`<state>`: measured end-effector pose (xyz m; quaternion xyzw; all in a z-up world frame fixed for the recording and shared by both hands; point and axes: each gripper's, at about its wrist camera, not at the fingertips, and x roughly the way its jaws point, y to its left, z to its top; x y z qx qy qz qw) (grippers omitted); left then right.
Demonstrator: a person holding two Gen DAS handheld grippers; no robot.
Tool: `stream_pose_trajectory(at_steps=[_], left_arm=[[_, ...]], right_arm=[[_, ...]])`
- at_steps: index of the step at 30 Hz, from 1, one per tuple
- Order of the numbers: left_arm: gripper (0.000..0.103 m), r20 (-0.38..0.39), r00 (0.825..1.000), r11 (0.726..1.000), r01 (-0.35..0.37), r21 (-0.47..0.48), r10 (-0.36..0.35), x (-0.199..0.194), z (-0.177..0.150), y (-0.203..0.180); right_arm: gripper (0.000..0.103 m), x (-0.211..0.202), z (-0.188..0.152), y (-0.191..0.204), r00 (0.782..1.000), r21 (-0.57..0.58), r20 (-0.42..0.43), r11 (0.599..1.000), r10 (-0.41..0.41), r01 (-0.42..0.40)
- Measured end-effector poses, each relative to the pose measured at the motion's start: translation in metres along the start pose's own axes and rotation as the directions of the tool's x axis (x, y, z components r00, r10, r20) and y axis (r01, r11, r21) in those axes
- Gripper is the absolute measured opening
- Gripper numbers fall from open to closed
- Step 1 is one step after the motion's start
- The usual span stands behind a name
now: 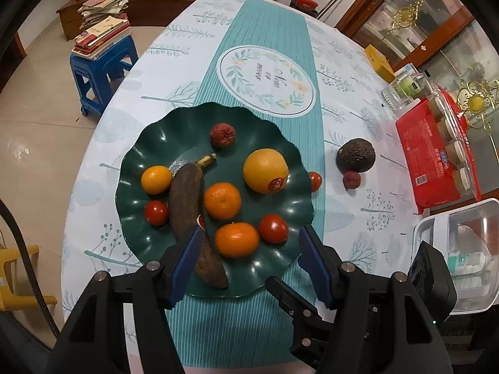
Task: Organize fruits
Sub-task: 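Carry the tangerine and large orange onto the green plate and release both, then move the right tool toward the lychee while the left tool reaches a plate tomato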
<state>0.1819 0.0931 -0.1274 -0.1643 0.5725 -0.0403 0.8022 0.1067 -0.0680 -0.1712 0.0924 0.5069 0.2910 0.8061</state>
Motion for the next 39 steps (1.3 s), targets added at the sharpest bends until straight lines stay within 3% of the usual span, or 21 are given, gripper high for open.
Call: stream_pose_trajectory(at_steps=[14, 23, 33, 39], left_arm=[[0.063, 0.021, 1.000, 0.991, 0.010, 0.133, -0.013, -0.004, 0.007, -0.041], [0.063, 0.035, 0.999, 0.977, -0.016, 0.215, 0.008, 0.003, 0.025, -0.066], [0.065, 0.013, 1.000, 0.945, -0.013, 0.327, 0.010, 0.027, 0.051, -0.100], [0.065, -0.022, 0.999, 0.908, -0.027, 0.417, 0.039, 0.051, 0.063, -0.120]], right_arm=[[0.053, -0.036, 0.008, -0.032, 0.996, 0.091, 0.058, 0.994, -0.072, 0.067], [0.053, -0.065, 0.026, -0.072, 0.979, 0.180, 0.140, 0.976, -0.146, 0.120], [0.053, -0.069, 0.056, -0.114, 0.957, 0.226, 0.188, 0.958, -0.220, 0.176], [0.053, -0.051, 0.061, -0.128, 0.945, 0.200, 0.171, 0.949, -0.278, 0.243]])
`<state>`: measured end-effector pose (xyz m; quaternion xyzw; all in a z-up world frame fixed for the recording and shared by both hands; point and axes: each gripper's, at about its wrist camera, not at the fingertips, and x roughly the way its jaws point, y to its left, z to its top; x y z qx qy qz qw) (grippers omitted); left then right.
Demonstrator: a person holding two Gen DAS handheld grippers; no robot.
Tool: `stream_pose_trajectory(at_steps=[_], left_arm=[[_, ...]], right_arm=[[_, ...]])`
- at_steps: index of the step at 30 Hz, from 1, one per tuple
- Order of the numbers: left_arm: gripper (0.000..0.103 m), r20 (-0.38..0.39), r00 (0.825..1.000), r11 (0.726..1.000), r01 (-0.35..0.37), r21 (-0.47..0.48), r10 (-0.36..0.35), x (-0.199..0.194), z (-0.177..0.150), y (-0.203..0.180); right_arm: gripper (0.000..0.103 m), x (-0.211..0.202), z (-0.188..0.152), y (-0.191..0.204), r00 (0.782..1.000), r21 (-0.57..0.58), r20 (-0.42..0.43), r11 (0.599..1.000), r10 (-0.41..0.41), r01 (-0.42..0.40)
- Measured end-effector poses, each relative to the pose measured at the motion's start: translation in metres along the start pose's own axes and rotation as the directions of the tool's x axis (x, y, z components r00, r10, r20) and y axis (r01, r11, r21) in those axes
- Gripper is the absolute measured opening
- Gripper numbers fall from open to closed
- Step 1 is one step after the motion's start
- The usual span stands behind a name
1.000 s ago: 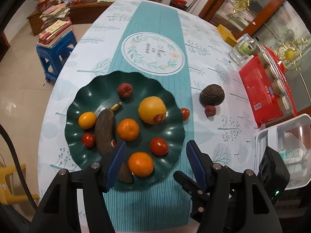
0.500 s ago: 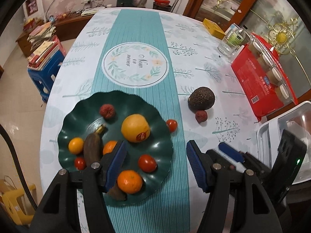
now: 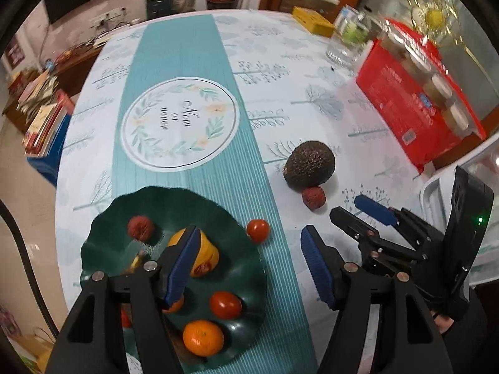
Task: Organize fruits
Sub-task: 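Move the right tool toward the lychee while the left tool reaches a plate tomato, then grasp the lychee with the right tool while the left tool grasps a cherry tomato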
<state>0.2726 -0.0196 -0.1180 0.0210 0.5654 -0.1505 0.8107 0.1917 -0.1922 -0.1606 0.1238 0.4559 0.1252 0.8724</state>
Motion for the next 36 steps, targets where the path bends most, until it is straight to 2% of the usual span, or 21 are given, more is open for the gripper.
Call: stream_pose_trajectory(at_steps=[5, 15, 20, 26, 29, 32, 36], left_arm=[[0.065, -0.067, 0.997, 0.996, -0.022, 0.086, 0.028, 0.029, 0.010, -0.010], [0.065, -0.204, 0.978, 0.973, 0.010, 0.231, 0.038, 0.082, 0.015, -0.025], [0.053, -0.246, 0.969, 0.965, 0.034, 0.259, 0.032, 0.099, 0.014, -0.026], [0.048, -0.229, 0.972, 0.946, 0.032, 0.321, 0.045, 0.106, 0.010, -0.035], [0.037, -0.233, 0.971, 0.938, 0.041, 0.343, 0.043, 0.111, 0.009, -0.043], [0.036, -0.213, 0.974, 0.924, 0.011, 0.381, 0.076, 0.115, 0.006, -0.051], [0.034, -0.202, 0.974, 0.915, -0.012, 0.402, 0.102, 0.116, 0.002, -0.056]], right_arm=[[0.053, 0.015, -0.004, -0.003, 0.999, -0.074, 0.002, 0.996, -0.054, 0.054], [0.052, 0.039, -0.012, -0.004, 0.997, -0.183, 0.008, 0.980, -0.083, 0.083], [0.052, 0.044, -0.015, 0.000, 0.996, -0.207, 0.031, 0.974, -0.086, 0.090], [0.044, 0.052, -0.016, 0.003, 0.994, -0.217, 0.030, 0.970, -0.103, 0.107], [0.038, 0.056, -0.016, 0.004, 0.993, -0.219, 0.021, 0.969, -0.112, 0.114], [0.029, 0.057, -0.017, 0.004, 0.993, -0.221, 0.024, 0.968, -0.113, 0.116], [0.027, 0.057, -0.017, 0.006, 0.992, -0.233, 0.024, 0.965, -0.123, 0.125]])
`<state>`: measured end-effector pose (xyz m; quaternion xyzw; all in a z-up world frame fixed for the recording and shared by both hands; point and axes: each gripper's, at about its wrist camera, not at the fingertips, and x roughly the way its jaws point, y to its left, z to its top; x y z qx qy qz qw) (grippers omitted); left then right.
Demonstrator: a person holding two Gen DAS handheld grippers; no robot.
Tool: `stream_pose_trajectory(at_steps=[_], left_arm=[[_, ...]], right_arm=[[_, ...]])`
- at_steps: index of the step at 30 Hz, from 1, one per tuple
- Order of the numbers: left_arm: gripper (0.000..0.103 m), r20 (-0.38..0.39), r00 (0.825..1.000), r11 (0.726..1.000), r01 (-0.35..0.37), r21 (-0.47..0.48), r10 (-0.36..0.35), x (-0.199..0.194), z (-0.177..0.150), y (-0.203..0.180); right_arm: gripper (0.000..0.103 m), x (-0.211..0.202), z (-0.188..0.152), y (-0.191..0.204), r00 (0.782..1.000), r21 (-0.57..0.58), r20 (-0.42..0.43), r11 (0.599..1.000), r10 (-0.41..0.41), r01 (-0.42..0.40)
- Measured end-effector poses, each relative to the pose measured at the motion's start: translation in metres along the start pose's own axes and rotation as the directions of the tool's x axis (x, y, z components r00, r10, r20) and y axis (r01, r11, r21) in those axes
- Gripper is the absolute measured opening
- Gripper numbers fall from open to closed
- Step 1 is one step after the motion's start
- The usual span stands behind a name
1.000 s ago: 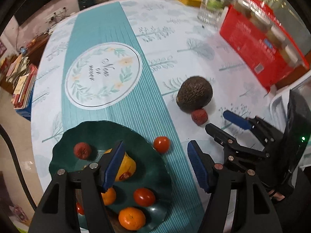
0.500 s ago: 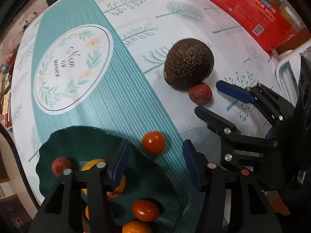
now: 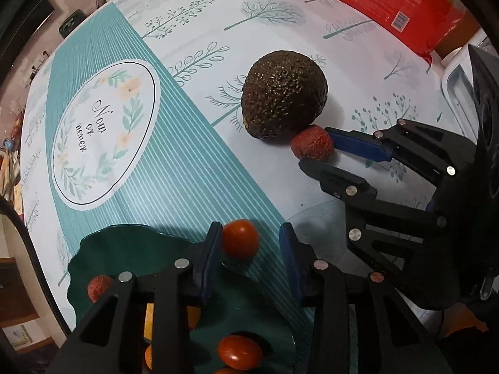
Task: Organize fruits
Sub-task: 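Grasp the lychee with the right tool while the left tool grasps a cherry tomato, then carry the lychee onto the plate with the right tool while the left tool resets the tomato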
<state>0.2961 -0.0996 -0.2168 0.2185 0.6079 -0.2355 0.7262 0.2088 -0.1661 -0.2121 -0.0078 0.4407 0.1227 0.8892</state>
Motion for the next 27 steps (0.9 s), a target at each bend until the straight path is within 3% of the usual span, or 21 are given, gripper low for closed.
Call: stream_pose_trajectory(at_steps=[5, 14, 27], left_arm=[[0.023, 0.002, 0.998, 0.998, -0.066, 0.011, 0.066, 0.005, -0.001, -0.010], [0.022, 0.040, 0.998, 0.998, -0.047, -0.039, 0.049, -0.001, -0.005, 0.004], [0.022, 0.176, 0.984, 0.987, 0.006, -0.161, 0.023, -0.055, -0.013, 0.024]], right_arm=[[0.026, -0.002, 0.001, -0.001, 1.000, 0.009, -0.018, 1.000, 0.004, -0.004], [0.026, -0.020, 0.000, -0.003, 1.000, 0.022, -0.010, 1.000, -0.007, 0.008], [0.026, -0.052, 0.000, 0.010, 1.000, 0.015, -0.018, 1.000, -0.012, 0.013]])
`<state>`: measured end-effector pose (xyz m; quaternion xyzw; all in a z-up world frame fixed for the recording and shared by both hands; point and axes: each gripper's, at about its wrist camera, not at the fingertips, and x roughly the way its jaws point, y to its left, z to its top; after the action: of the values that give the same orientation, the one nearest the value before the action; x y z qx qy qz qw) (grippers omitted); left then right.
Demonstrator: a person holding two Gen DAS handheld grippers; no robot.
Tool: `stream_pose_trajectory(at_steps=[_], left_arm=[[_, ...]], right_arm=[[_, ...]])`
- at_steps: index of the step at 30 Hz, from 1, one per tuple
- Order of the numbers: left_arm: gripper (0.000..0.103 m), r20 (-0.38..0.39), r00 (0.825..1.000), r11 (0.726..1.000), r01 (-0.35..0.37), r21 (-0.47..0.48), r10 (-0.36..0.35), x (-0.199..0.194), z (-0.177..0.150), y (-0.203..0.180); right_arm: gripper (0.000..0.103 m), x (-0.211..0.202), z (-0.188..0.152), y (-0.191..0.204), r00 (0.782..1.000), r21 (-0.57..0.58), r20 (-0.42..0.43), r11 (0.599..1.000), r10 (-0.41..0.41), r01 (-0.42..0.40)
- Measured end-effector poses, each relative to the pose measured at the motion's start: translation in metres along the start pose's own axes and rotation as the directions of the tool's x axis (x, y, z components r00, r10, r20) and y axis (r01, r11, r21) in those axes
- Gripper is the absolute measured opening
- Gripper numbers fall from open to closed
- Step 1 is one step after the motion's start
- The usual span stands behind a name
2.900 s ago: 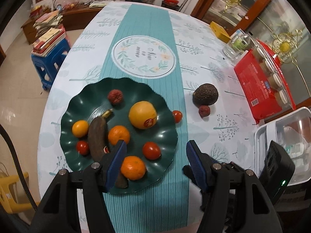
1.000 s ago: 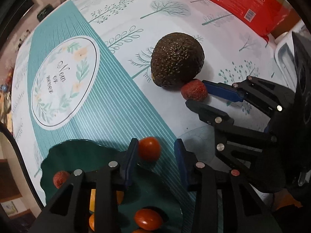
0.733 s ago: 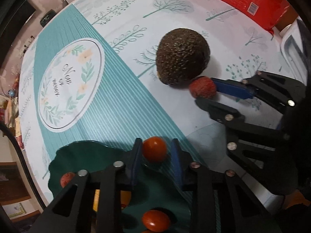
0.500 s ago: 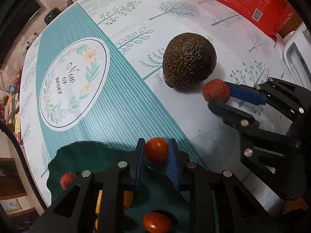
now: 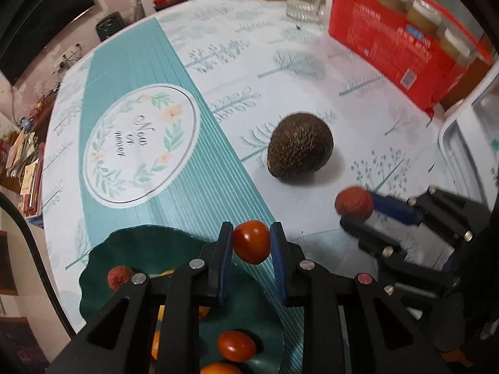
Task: Organize fruits
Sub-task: 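Carry the lychee onto the plate with the right tool while the left tool resets the tomato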
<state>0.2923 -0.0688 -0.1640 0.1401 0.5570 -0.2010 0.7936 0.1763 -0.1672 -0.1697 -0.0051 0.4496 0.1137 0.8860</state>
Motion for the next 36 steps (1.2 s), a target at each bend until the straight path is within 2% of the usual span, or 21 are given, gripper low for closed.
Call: stream_pose_trajectory(at_steps=[7, 14, 24, 31, 36], left_arm=[[0.022, 0.072, 0.997, 0.994, -0.013, -0.106, 0.021, -0.042, -0.019, 0.017], [0.022, 0.091, 0.994, 0.979, -0.045, -0.200, 0.064, -0.073, -0.056, 0.037], [0.022, 0.085, 0.989, 0.927, -0.082, -0.366, 0.121, -0.098, -0.119, 0.068], [0.022, 0.098, 0.988, 0.888, -0.065, -0.455, 0.122, -0.109, -0.165, 0.084], [0.022, 0.100, 0.991, 0.872, -0.031, -0.489, 0.091, -0.109, -0.194, 0.091]], right_arm=[[0.026, -0.010, -0.005, 0.019, 0.999, -0.022, -0.033, 1.000, 0.013, -0.014], [0.026, -0.020, -0.011, 0.047, 0.998, -0.055, -0.051, 0.998, 0.040, -0.043], [0.026, -0.037, -0.024, 0.090, 0.990, -0.115, -0.066, 0.984, 0.126, -0.132], [0.026, -0.038, -0.036, 0.115, 0.980, -0.133, -0.092, 0.974, 0.174, -0.185], [0.026, -0.035, -0.042, 0.125, 0.971, -0.120, -0.113, 0.967, 0.211, -0.224]])
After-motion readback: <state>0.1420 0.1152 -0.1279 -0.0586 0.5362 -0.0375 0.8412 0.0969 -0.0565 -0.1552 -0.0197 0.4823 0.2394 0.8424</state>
